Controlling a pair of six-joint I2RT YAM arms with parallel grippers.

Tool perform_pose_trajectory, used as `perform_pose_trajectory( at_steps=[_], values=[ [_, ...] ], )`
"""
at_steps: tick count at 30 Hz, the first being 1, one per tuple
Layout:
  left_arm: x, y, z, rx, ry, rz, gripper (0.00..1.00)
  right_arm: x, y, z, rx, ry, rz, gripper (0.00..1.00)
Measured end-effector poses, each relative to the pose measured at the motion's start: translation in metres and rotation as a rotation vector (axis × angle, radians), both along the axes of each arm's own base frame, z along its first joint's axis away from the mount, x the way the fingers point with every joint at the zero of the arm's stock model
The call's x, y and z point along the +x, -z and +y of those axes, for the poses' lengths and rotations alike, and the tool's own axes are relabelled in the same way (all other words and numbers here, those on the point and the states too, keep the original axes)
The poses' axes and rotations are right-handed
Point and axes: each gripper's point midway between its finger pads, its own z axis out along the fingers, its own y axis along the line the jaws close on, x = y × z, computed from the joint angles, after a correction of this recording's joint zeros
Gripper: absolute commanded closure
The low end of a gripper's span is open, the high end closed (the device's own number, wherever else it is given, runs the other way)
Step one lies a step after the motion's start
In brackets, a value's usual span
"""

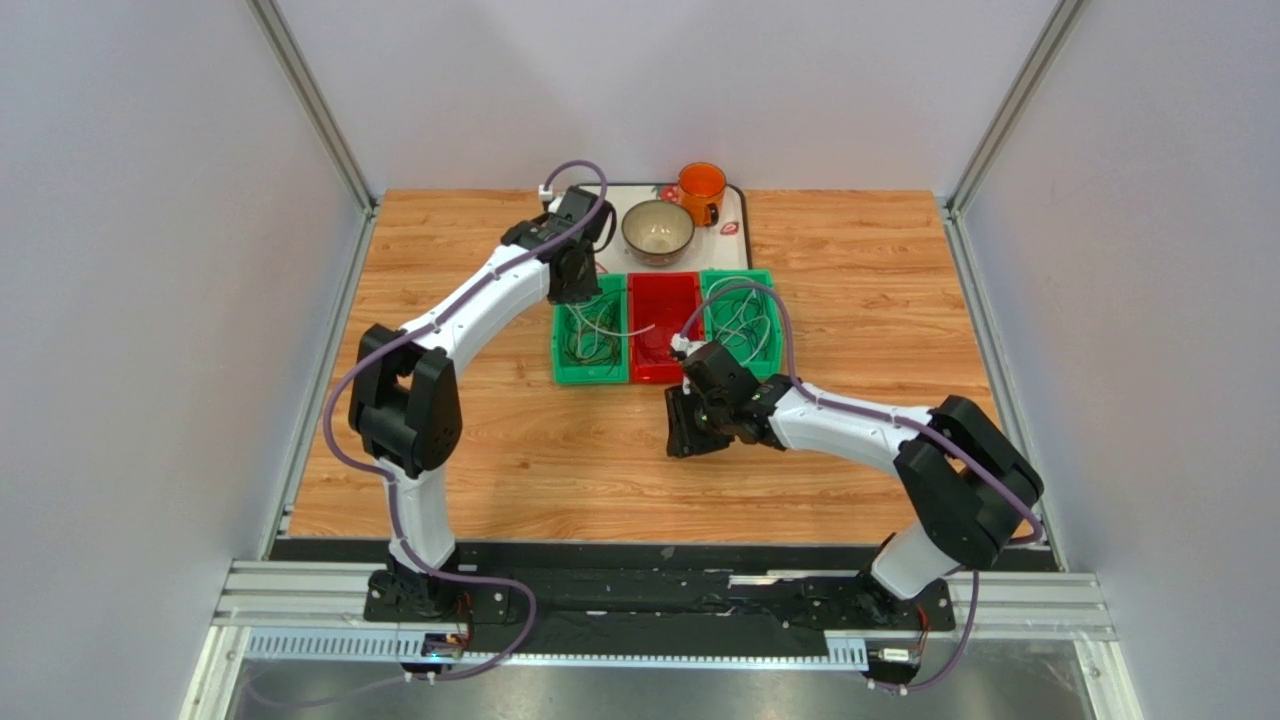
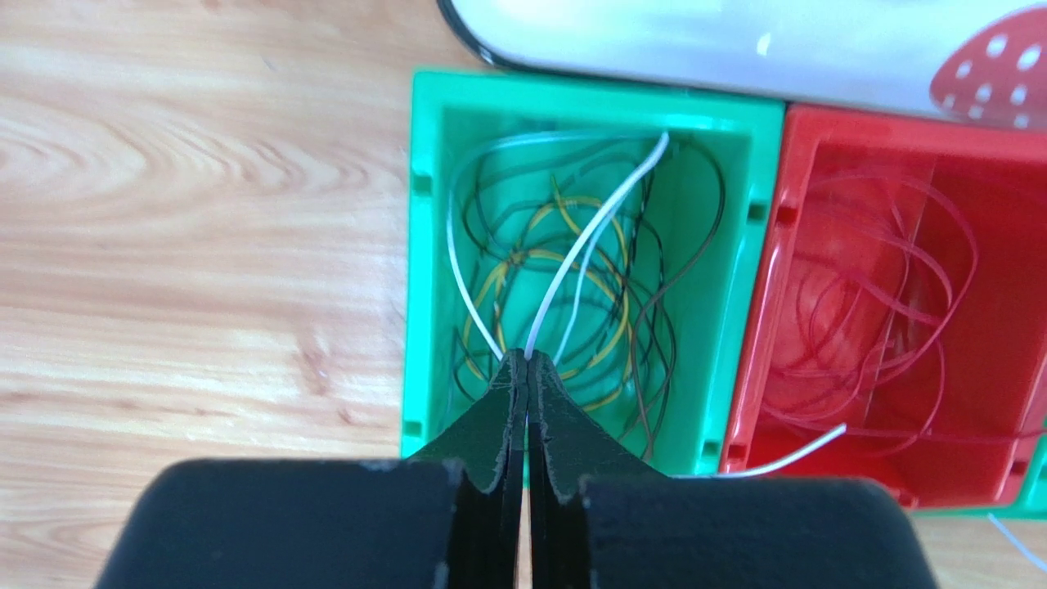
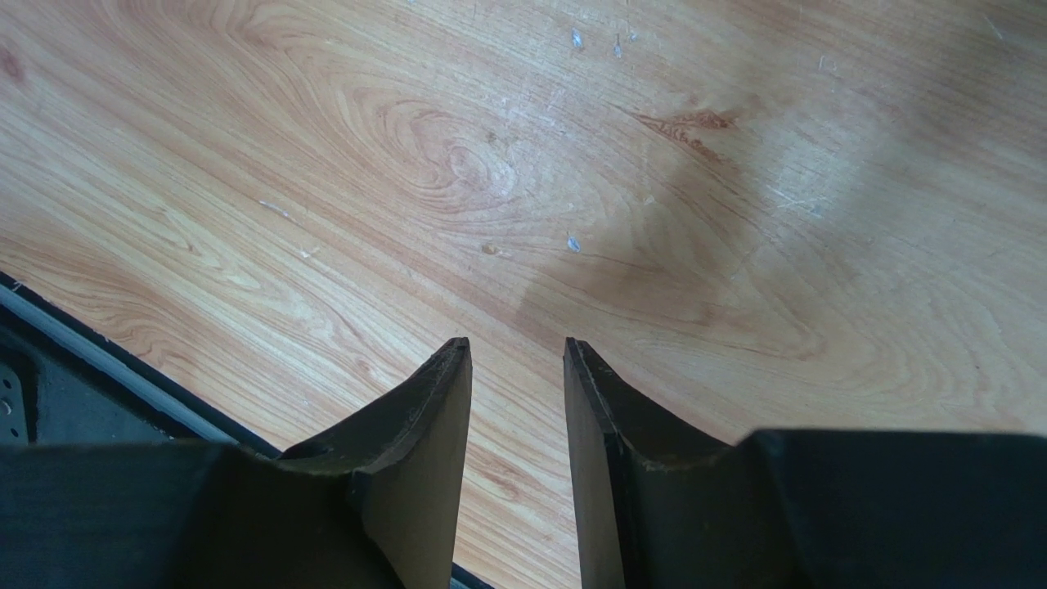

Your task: Untangle the cables

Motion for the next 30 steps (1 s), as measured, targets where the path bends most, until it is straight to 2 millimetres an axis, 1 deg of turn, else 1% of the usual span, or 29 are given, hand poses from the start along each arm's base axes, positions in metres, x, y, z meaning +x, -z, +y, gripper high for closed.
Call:
perform_pose_trajectory(
  at_steps=[4,8,14,24,30],
  values=[
    [0.011,-0.01,0.011,0.083,-0.011,-0.033,1.0,-0.001,0.004,-0.001,-0.015,-0.001,0.008,0.63],
    [0.013,-0.009,0.027,0.184,-0.016,-0.034,1.0,-0.003,0.007,-0.002,-0.028,-0.004,0.017,0.63],
    [0.016,-0.004,0.042,0.291,-0.018,-0.024,1.0,-0.003,0.007,-0.003,-0.041,-0.003,0.019,0.63],
    [0.019,-0.003,0.058,0.398,-0.012,-0.022,1.0,-0.004,0.006,-0.001,-0.051,-0.007,0.016,0.63],
    [0.019,-0.003,0.058,0.401,-0.007,-0.022,1.0,-0.004,0.008,0.001,-0.064,-0.01,0.016,0.64]
  ],
)
